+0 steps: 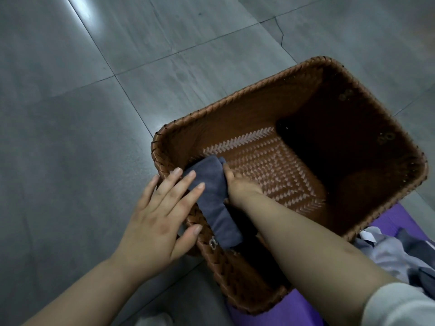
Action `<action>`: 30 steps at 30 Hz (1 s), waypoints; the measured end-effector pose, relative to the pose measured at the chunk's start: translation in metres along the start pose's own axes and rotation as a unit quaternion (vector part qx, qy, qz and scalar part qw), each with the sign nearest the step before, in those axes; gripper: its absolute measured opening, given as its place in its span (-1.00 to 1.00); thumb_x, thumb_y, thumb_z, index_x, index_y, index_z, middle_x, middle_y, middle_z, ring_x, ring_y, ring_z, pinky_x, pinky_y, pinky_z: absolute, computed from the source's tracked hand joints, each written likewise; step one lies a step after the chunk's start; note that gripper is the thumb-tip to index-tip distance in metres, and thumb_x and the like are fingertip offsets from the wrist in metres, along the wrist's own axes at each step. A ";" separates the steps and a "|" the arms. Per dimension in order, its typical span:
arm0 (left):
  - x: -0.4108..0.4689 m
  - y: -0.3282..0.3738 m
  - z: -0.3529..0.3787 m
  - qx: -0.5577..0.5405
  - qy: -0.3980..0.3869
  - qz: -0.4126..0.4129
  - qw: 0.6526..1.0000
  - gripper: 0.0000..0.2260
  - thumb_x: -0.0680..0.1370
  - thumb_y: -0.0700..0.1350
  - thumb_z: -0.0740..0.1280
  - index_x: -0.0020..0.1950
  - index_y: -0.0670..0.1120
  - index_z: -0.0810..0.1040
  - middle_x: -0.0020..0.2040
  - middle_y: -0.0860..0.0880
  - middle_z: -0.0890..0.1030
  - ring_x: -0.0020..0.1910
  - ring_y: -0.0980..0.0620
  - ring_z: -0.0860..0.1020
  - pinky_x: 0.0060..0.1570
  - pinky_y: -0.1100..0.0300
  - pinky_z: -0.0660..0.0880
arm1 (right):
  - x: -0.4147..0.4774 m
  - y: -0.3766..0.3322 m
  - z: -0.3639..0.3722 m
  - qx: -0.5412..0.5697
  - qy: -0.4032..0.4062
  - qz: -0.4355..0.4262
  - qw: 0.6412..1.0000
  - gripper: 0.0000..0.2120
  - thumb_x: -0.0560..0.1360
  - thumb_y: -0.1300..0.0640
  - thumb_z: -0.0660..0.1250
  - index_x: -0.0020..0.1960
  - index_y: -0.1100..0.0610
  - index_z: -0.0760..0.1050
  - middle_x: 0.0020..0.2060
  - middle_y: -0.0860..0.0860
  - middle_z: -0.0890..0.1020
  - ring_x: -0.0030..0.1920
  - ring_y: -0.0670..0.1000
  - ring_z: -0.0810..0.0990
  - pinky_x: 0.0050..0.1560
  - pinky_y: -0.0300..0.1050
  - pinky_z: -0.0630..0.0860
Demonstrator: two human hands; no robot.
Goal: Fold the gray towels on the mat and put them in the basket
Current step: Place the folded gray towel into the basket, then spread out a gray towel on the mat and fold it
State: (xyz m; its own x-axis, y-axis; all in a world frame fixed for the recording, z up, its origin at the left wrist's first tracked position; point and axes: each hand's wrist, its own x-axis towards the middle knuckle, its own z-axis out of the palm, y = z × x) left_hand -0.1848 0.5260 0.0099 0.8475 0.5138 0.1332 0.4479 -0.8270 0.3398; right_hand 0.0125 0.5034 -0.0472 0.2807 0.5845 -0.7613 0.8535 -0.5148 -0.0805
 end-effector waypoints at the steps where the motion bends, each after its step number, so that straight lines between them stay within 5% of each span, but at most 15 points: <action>1: 0.000 0.000 0.000 0.001 -0.001 0.000 1.000 -0.52 0.59 0.16 -0.15 0.36 -0.08 0.25 0.36 -0.05 0.26 0.49 0.22 -0.15 0.46 0.14 -0.12 | 0.000 -0.001 0.002 -0.054 0.027 0.002 0.998 -0.19 0.55 0.01 0.18 0.47 0.04 -0.39 0.49 0.18 0.05 0.45 0.21 0.13 0.42 0.10 0.13; 5: -0.003 0.000 0.001 0.006 -0.004 -0.001 1.000 -0.52 0.59 0.16 -0.15 0.36 -0.07 0.24 0.36 -0.04 0.26 0.49 0.21 -0.15 0.46 0.13 -0.12 | 0.005 -0.002 0.008 -0.099 0.100 -0.009 0.990 -0.22 0.57 0.04 0.14 0.46 0.04 -0.43 0.50 0.16 -0.21 0.49 0.21 -0.04 0.46 0.12 0.00; 10: -0.004 -0.001 0.002 0.008 -0.005 0.003 1.000 -0.51 0.59 0.16 -0.16 0.36 -0.07 0.24 0.36 -0.04 0.26 0.49 0.22 -0.16 0.45 0.12 -0.10 | 0.011 0.000 0.015 0.136 -0.020 0.029 0.990 -0.28 0.53 0.16 0.21 0.51 0.17 -0.17 0.46 0.23 0.14 0.44 0.22 0.19 0.43 0.07 0.15; 14: -0.002 0.001 -0.001 0.004 0.001 -0.004 1.000 -0.51 0.59 0.16 -0.17 0.35 -0.07 0.27 0.40 -0.02 0.30 0.50 0.20 -0.11 0.46 0.13 -0.13 | 0.014 0.001 0.007 0.106 -0.062 0.019 0.992 -0.30 0.54 0.10 0.21 0.50 0.21 -0.13 0.47 0.22 0.15 0.45 0.20 0.17 0.46 0.06 0.13; 16: 0.001 0.005 -0.005 0.007 0.002 -0.006 1.000 -0.51 0.58 0.16 -0.17 0.31 -0.07 0.31 0.34 -0.03 0.36 0.48 0.07 0.06 0.45 0.13 -0.17 | 0.008 0.001 -0.004 0.091 -0.074 -0.003 0.993 -0.26 0.54 0.06 0.21 0.51 0.11 -0.21 0.47 0.18 0.14 0.45 0.17 0.19 0.45 -0.03 0.14; 18: 0.003 0.010 -0.011 0.005 0.012 -0.013 1.000 -0.52 0.58 0.16 -0.15 0.25 -0.06 0.39 0.26 -0.07 0.50 0.37 -0.03 0.23 0.45 0.14 -0.19 | -0.002 0.003 -0.021 0.072 -0.055 -0.041 0.995 -0.39 0.56 0.12 0.18 0.50 0.14 -0.04 0.46 0.14 0.21 0.42 0.14 0.25 0.36 -0.17 0.16; 23: 0.021 0.043 -0.028 -0.055 0.064 0.018 0.996 -0.68 0.48 0.02 0.15 0.04 -0.10 0.59 0.00 -0.04 0.65 0.13 0.09 0.41 0.37 0.31 0.01 | -0.044 0.039 -0.073 0.057 0.177 -0.045 0.982 -0.63 0.52 0.09 0.21 0.30 0.15 0.40 0.28 0.17 0.47 0.27 0.16 0.45 0.24 -0.08 0.38; 27: 0.056 0.105 -0.031 -0.124 0.025 0.148 0.981 -0.72 0.43 -0.07 0.18 -0.01 -0.14 0.61 -0.07 -0.05 0.66 -0.01 0.12 0.46 0.10 0.33 0.31 | -0.109 0.105 -0.087 0.067 0.425 -0.047 0.902 -0.72 0.50 0.16 0.20 0.17 0.13 0.52 0.15 0.13 0.56 0.19 0.17 0.46 0.17 -0.05 0.37; 30: 0.075 0.169 -0.021 -0.158 -0.046 0.269 0.949 -0.75 0.43 -0.08 0.19 -0.05 -0.08 0.62 -0.11 0.00 0.66 -0.10 0.12 0.49 -0.07 0.26 0.40 | -0.164 0.171 -0.062 0.119 0.537 0.001 0.835 -0.69 0.41 0.18 0.16 0.04 0.20 0.58 0.00 0.20 0.62 0.06 0.23 0.52 0.10 -0.03 0.36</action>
State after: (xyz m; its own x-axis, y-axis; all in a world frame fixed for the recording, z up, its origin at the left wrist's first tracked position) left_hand -0.0515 0.4296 0.0967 0.9570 0.0021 0.2902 -0.1527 -0.8468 0.5096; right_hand 0.1397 0.3581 0.1039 0.6228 0.7434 0.2439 0.7772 -0.5521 -0.3019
